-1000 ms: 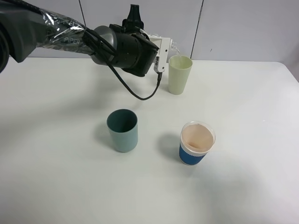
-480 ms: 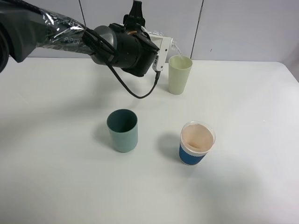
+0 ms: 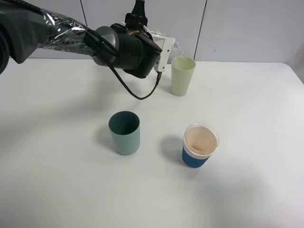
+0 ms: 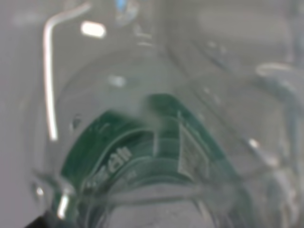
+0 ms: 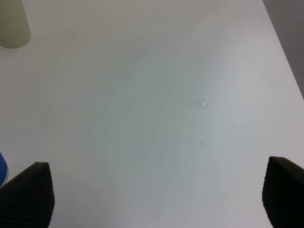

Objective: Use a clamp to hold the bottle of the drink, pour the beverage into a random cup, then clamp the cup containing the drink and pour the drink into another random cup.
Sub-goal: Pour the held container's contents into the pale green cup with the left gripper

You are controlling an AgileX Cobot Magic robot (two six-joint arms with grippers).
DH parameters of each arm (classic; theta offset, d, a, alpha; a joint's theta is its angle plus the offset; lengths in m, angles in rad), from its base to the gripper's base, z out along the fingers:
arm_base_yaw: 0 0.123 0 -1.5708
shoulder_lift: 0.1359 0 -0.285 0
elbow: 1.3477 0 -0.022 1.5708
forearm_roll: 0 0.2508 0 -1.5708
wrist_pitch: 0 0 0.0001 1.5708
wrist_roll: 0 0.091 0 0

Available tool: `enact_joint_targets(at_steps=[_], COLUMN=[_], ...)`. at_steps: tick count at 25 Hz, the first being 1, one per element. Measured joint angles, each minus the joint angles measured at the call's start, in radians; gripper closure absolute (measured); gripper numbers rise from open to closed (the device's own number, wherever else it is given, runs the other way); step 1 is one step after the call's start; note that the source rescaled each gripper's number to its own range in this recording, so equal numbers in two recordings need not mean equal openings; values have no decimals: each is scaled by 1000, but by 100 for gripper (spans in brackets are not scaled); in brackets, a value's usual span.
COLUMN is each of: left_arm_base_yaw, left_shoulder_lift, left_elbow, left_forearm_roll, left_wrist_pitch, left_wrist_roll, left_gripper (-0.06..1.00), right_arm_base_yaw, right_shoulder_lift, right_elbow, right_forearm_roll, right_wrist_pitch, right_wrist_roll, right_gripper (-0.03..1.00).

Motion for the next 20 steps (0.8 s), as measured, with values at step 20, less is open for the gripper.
enact_joint_targets(at_steps=[20], left_arm_base_yaw=[-1], left_shoulder_lift=[0], left_elbow=[0], left_forearm_roll=[73], left_wrist_pitch=[-16], left_wrist_roll=[73], left_gripper=[91], right_arm_base_yaw=[0], right_shoulder_lift=[0], right_elbow=[0], right_forearm_roll=[0], right_wrist_pitch=[0], right_wrist_roll=[1], right_gripper=[30])
